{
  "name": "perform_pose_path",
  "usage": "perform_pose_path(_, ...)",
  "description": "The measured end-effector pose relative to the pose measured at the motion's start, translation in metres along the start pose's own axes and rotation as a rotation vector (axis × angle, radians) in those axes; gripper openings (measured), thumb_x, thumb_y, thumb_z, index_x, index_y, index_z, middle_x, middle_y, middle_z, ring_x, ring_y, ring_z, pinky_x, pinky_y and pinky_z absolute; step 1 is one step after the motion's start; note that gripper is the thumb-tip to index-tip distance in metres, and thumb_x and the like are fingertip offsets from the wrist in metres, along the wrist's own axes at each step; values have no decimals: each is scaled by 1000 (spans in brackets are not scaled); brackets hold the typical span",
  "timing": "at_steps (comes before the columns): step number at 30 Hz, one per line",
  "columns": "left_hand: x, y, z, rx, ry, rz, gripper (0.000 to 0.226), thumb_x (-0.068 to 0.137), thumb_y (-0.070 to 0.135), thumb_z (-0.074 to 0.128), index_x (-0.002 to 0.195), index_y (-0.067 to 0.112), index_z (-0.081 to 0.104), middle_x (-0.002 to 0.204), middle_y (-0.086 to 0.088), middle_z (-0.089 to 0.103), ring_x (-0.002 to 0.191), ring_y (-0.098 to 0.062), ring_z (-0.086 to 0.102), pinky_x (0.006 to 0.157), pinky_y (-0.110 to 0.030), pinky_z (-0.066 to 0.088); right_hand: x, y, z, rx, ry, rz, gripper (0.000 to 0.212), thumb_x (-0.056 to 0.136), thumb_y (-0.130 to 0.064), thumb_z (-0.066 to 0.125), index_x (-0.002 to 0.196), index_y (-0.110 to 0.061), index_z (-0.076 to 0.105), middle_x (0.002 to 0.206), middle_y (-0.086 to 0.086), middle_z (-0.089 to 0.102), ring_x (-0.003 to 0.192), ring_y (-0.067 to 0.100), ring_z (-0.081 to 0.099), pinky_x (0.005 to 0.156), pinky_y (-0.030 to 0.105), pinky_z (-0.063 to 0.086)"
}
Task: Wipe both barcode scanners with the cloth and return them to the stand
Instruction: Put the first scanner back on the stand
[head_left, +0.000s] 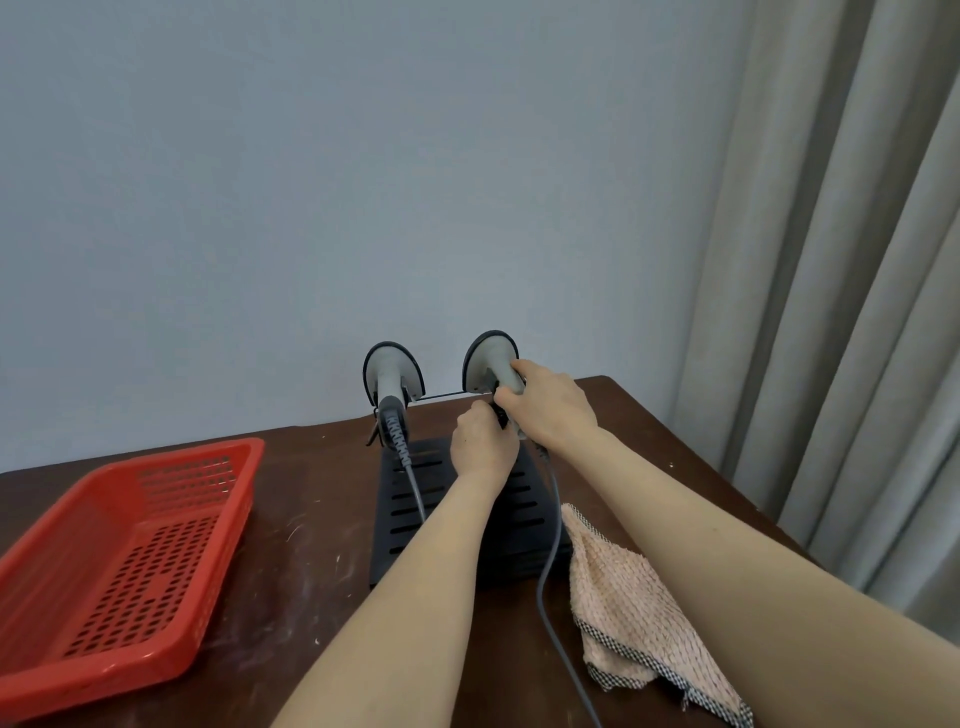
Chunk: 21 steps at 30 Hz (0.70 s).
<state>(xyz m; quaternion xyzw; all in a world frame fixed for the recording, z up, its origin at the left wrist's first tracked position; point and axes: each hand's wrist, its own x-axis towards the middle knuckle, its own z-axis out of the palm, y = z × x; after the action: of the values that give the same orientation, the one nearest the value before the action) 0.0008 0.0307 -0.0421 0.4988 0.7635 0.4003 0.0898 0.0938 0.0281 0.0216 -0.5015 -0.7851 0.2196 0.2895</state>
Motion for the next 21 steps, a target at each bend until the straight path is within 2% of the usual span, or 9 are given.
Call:
perform_pose_path(5,1,-1,0,2,-12,14,24,90,23,48,100,4,58,99,-13,66,89,-33,60,60,-32,40,1,0,1,-39,3,1,35,89,-34,45,117,-16,53,100,11,63,91,32,58,74,37,48)
perform_pose_path(8,1,-1,1,19,-12,9,23,90,23,48,100,5,57,99,-12,66,90,-34,60,61,-33,40,1,2,1,-46,12,0,32,88,-33,44,112,-14,53,97,12,63,89,33,58,72,36,48)
perform_pose_path(12,3,-1,1,14,-16,-13,20,89,22,48,98,7,57,98,-11,66,87,-32,59,60,-32,40,2,1,2,-37,25,-15,26,87,-32,44,99,-12,54,90,11,62,82,31,57,63,33,42)
perform_pose_path(18,4,0,-1,34,-41,-20,22,89,22,49,98,4,57,99,-13,65,90,-34,59,61,-33,40,2,5,1,-23,9,1,32,86,-33,45,111,-16,55,96,10,63,87,32,56,69,35,44)
perform_pose_path(21,3,1,-4,24,-40,-24,23,89,21,49,100,3,57,100,-14,65,87,-33,58,61,-32,40,4,4,2,-40,1,-6,29,87,-33,44,109,-17,55,96,9,63,86,31,56,68,34,44)
